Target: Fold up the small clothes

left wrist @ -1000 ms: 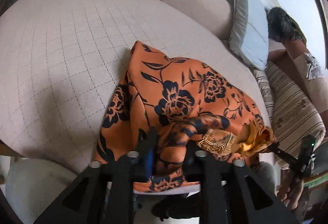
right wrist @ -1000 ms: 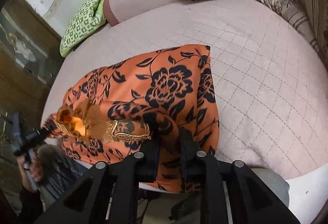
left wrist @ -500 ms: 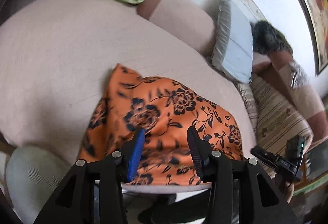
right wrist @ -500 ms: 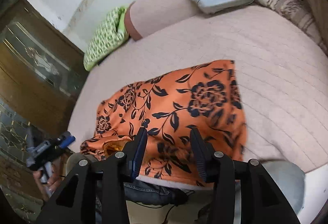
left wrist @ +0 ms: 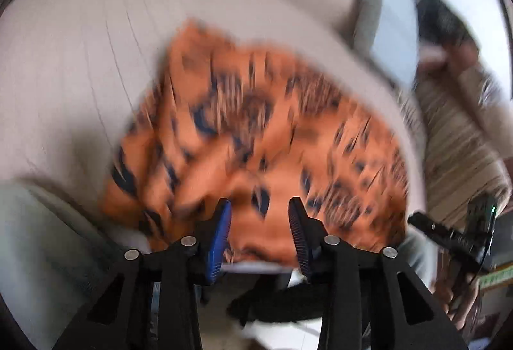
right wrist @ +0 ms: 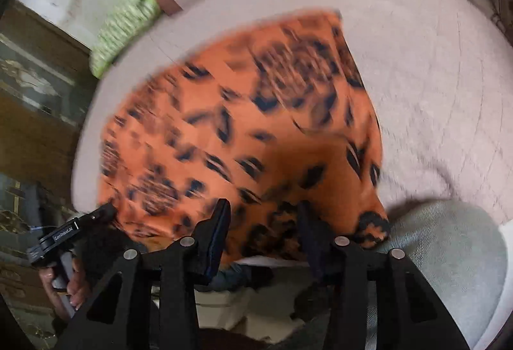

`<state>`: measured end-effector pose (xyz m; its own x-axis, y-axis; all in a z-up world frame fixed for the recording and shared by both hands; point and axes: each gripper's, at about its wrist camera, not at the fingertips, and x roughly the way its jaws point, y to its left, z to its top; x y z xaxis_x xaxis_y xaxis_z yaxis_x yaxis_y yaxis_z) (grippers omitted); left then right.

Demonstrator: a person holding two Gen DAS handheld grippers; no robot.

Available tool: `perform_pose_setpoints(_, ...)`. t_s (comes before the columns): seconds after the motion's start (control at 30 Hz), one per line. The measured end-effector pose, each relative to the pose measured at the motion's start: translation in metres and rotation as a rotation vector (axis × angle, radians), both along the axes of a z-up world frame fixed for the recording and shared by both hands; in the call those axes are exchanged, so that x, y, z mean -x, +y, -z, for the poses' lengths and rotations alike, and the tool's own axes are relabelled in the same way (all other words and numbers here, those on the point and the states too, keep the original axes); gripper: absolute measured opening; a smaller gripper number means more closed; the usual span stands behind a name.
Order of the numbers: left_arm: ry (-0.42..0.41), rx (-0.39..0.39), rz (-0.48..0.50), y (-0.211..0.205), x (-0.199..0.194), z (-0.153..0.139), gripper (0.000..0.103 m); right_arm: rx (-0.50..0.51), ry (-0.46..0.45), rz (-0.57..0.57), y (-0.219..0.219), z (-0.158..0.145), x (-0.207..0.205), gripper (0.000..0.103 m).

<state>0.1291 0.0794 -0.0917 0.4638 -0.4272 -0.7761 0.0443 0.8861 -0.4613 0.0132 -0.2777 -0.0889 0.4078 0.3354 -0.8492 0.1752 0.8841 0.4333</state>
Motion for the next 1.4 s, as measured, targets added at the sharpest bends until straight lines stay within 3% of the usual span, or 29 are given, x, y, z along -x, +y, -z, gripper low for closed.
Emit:
perform_pose_setpoints(0.1, -0.066, -0.009, -0.096, 0.024, -0.006, -0.020, 0.052, -0.036, -0.104, -0.040, 0.014, -0.035, -0.010, 0.051)
perform_pose_setpoints(0.23, -0.028, -0.116, -0.232, 0.048, -0.025, -0.015, 0.052, -0.131, -0.165, -0.172, 0.062, -0.056, -0.045, 0.056)
perform_pose_setpoints(0.3, 0.031, -0.189, -0.278, 0.047, -0.036, -0.004, 0.051, -0.178, -0.166, -0.235, 0.094, -0.054, -0.063, 0.056)
perform_pose_setpoints(0.43, 0.094, -0.086, -0.263, 0.048, -0.038, 0.020, 0.052, -0.259, -0.116, -0.335, 0.158, -0.037, -0.103, 0.057)
perform_pose_setpoints(0.5, 0.104, -0.071, -0.248, 0.046, -0.038, 0.026, 0.052, -0.284, -0.090, -0.363, 0.180, -0.030, -0.117, 0.057)
perform_pose_setpoints(0.67, 0.141, -0.033, -0.240, 0.052, -0.049, 0.043, 0.054, -0.238, -0.019, -0.410, 0.225, -0.021, -0.147, 0.065)
perform_pose_setpoints(0.8, 0.145, 0.025, -0.252, 0.064, -0.052, 0.045, 0.054, -0.275, 0.076, -0.417, 0.246, -0.009, -0.178, 0.070)
perform_pose_setpoints(0.97, 0.102, 0.063, -0.246, 0.078, -0.043, 0.042, 0.057, -0.147, 0.144, -0.476, 0.280, -0.003, -0.190, 0.070)
perform_pose_setpoints(1.1, 0.139, 0.131, -0.185, 0.083, -0.051, 0.051, 0.074, -0.095, 0.160, -0.467, 0.294, 0.003, -0.193, 0.070)
perform_pose_setpoints(1.17, 0.139, 0.161, -0.140, 0.082, -0.054, 0.054, 0.076, -0.110, 0.175, -0.441, 0.292, 0.009, -0.196, 0.070)
perform_pose_setpoints(1.27, 0.136, 0.159, -0.105, 0.079, -0.052, 0.055, 0.067, -0.104, 0.207, -0.414, 0.296, 0.019, -0.201, 0.070)
perform_pose_setpoints(1.3, 0.142, 0.158, -0.109, 0.078, -0.053, 0.057, 0.045, -0.092, 0.214, -0.413, 0.301, 0.020, -0.203, 0.070)
perform_pose_setpoints(1.33, 0.160, 0.178, -0.106, 0.078, -0.053, 0.061, 0.014, -0.073, 0.220, -0.417, 0.305, 0.022, -0.203, 0.070)
perform_pose_setpoints(1.4, 0.185, 0.216, -0.115, 0.080, -0.054, 0.067, 0.010, -0.034, 0.226, -0.429, 0.315, 0.022, -0.203, 0.070)
